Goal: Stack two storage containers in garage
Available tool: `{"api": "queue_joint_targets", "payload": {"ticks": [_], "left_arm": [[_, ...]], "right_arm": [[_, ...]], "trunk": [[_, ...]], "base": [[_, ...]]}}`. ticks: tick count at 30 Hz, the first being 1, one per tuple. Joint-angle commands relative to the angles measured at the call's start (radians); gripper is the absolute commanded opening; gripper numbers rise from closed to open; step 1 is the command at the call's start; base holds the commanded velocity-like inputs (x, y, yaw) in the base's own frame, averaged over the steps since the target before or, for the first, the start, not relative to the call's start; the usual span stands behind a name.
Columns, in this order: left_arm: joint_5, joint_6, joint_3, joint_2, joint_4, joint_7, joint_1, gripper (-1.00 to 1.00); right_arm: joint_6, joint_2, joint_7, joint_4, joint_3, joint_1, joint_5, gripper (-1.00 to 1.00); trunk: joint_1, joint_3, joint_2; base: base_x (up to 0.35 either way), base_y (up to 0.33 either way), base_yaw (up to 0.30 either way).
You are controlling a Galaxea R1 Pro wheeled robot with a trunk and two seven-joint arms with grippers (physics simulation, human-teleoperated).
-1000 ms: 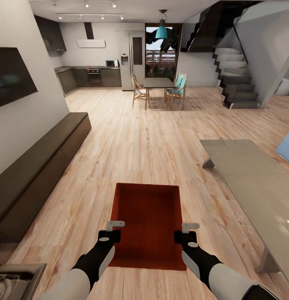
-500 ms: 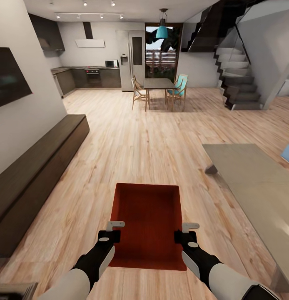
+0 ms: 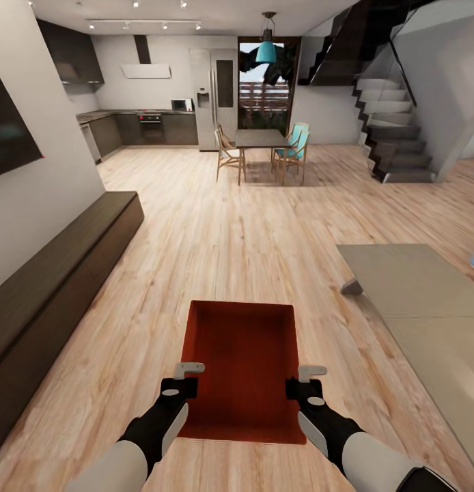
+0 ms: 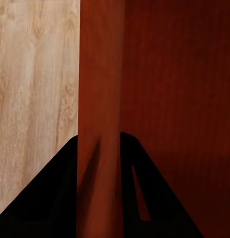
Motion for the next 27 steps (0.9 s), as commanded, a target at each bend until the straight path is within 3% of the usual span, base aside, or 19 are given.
{"api": "queue_joint_targets", "payload": {"ticks": [1, 27], "left_arm": [[0.027, 0.043, -0.016, 0.002, 0.003, 0.012, 0.0, -1.0], [0.027, 0.042, -0.016, 0.002, 0.004, 0.012, 0.0, -1.0]], "right_arm": [[-0.018, -0.009, -0.018, -0.001, -0.017, -0.002, 0.01, -1.0], [-0.018, -0.009, -0.018, -0.001, -0.017, -0.002, 0.013, -1.0]], "trunk": [[0.001, -0.002, -0.002], [0.001, -0.002, -0.002]], "base": [[0.322, 0.0, 0.0], [0.322, 0.0, 0.0]]}}
